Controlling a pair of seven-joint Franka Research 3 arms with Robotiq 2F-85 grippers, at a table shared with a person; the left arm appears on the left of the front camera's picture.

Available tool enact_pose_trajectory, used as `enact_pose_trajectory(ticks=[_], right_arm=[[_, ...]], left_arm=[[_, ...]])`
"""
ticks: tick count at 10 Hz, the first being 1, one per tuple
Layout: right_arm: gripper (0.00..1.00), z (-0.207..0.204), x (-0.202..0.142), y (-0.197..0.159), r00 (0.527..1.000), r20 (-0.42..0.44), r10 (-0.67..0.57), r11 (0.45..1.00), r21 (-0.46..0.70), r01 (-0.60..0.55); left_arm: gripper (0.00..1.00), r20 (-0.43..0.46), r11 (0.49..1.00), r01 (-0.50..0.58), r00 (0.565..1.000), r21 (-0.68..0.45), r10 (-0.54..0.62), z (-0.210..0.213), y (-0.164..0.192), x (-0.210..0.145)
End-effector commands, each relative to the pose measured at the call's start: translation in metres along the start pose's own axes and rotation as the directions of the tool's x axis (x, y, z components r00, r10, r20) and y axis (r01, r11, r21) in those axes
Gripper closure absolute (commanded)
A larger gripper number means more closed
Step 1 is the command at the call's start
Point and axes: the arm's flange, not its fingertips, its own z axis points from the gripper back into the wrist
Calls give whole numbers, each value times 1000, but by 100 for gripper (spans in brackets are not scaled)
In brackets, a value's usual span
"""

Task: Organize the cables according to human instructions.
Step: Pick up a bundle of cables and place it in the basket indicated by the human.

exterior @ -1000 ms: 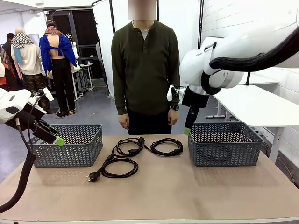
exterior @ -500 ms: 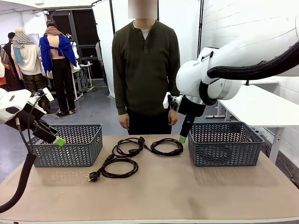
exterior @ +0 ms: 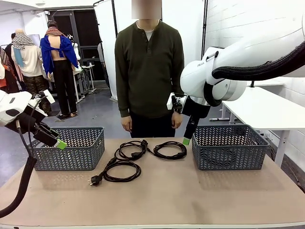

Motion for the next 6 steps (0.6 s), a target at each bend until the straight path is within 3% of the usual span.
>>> enact_pose_trajectory(ticks=[1,6], right_arm=[[0,0,0,-1,1000,-9,5,1000,1,-5],[0,0,0,-1,1000,-9,5,1000,1,-5]], left_arm=[[0,12,1000,11,1000,-17,-11,0,3,-2],[0,12,1000,11,1000,-17,-11,0,3,-2]])
